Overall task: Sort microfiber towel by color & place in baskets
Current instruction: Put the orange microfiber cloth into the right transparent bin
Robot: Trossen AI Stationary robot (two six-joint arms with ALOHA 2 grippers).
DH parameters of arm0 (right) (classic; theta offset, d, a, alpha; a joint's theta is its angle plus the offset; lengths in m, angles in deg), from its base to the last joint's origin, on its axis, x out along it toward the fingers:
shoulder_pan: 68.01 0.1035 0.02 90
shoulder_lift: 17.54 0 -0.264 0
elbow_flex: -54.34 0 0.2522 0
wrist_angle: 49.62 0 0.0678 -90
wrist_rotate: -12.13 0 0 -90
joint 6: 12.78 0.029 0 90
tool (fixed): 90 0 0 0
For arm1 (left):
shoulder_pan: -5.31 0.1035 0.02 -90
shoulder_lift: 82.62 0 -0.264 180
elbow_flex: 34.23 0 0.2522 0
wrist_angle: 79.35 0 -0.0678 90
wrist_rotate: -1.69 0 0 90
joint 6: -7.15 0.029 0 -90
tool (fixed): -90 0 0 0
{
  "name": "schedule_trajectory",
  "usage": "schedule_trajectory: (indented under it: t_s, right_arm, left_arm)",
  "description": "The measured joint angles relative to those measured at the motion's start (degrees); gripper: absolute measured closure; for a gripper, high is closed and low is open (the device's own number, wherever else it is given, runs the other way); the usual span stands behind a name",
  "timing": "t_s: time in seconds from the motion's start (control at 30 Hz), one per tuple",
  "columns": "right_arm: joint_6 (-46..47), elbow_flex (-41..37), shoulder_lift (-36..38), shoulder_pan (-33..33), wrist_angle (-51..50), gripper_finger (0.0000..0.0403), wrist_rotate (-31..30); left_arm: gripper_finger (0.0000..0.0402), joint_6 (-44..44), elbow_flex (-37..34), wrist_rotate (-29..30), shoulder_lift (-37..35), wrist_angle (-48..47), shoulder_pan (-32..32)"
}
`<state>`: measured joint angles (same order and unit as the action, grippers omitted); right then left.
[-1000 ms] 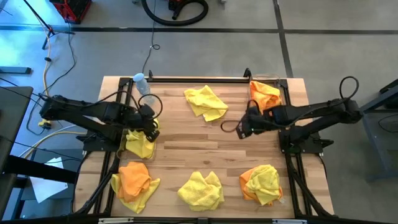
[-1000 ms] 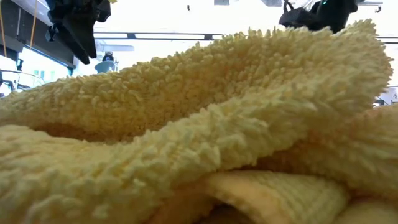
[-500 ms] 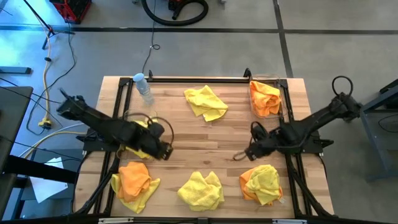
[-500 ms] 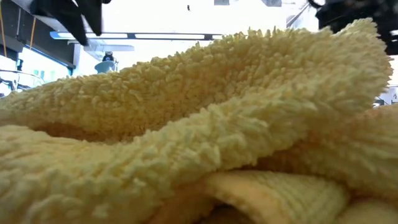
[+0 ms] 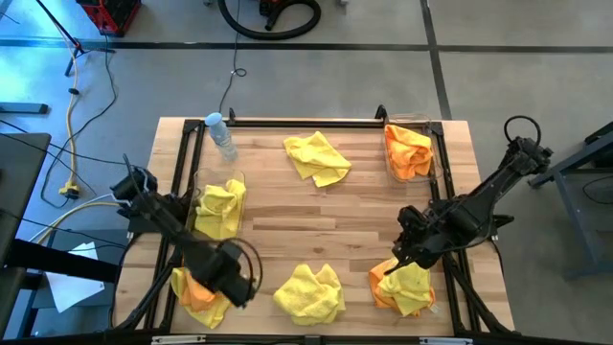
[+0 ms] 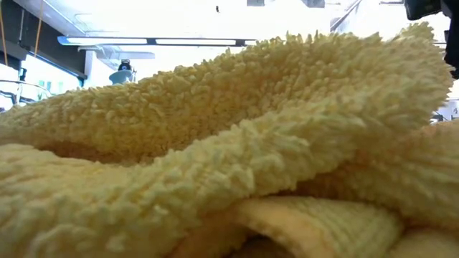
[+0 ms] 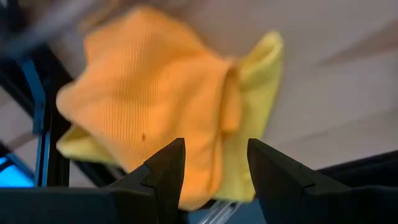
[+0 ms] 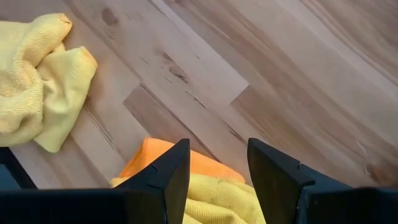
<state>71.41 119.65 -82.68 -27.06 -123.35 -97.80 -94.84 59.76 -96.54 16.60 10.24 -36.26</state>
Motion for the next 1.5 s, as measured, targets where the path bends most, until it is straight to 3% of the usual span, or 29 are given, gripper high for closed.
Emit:
schedule_trajectory:
  t_s: [0.53,0.63,0.77,0.83,0.97,1.2,1.3,1.5]
  right_arm:
    - [-0.16,0.00,0.00,2.93,1.45,0.0249,-1.67]
    - [-0.16,0.00,-0.02,3.32,1.45,0.0249,-1.67]
    - [-0.18,0.00,-0.02,3.88,1.43,0.0249,-2.41]
    - [-0.18,0.00,-0.02,4.25,1.42,0.0249,-3.20]
    - [-0.19,0.00,-0.02,5.29,1.43,0.0249,-5.98]
    - [-4.14,0.00,-0.04,4.63,5.72,0.0249,-15.27]
    - [-11.29,0.00,-0.04,2.80,10.58,0.0249,-18.67]
    - [-35.43,0.00,-0.04,-4.22,29.20,0.0247,-19.66]
  left_arm:
    - [0.0244,2.64,-0.02,-7.61,14.02,-1.96,-4.37]
    - [0.0281,2.54,-0.03,-9.43,14.65,-3.39,-4.36]
    - [0.0379,2.74,-0.03,-9.31,12.42,-3.50,-4.36]
    - [0.0389,2.87,0.46,-8.92,10.33,-3.64,-4.35]
    - [0.0398,0.43,3.64,-1.92,4.85,-4.67,-4.19]
    - [0.0401,2.18,13.21,23.15,-4.20,-4.44,-1.90]
    - [0.0401,10.35,17.21,28.25,-5.53,-3.96,1.95]
    - [0.0401,36.93,21.09,27.89,-5.50,3.51,15.97]
